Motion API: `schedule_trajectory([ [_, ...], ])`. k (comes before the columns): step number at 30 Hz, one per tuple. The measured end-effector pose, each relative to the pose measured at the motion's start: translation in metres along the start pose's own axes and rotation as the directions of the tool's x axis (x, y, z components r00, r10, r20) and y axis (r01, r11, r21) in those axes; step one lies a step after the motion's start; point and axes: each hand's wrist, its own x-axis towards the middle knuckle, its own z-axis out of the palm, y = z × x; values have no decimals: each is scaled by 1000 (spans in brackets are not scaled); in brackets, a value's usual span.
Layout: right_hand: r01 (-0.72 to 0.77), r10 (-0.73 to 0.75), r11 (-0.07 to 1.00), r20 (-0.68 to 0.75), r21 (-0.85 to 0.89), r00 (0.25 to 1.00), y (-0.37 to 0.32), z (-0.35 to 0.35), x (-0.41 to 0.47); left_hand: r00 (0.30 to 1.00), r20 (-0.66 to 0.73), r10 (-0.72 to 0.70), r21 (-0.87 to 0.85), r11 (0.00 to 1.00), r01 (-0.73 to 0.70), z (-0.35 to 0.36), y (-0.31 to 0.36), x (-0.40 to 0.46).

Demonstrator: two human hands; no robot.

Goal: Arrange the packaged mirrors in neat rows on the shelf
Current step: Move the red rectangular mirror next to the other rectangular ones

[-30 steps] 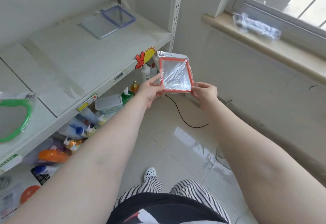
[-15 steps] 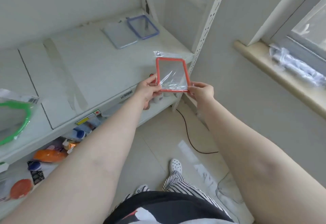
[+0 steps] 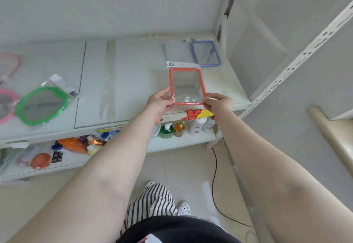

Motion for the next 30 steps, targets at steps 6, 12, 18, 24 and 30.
schedule_trajectory([
  [6,-10,9,1000,75,14,997,-15,57,37,996,-93,9,-14,1000,-10,-38,19,28],
  [12,-2,0,1000,139,21,990,-36,121,66,990,-139,39,33,999,-35,-82,50,72],
  [18,33,-30,999,178,-11,984,-56,170,103,958,-247,144,54,989,-135,-104,70,116],
  [24,75,-66,996,152,-52,986,-53,198,143,920,-348,181,32,983,-182,-108,63,157],
  [30,164,-144,979,155,-125,977,-45,205,161,912,-357,200,146,977,-156,-121,51,189],
])
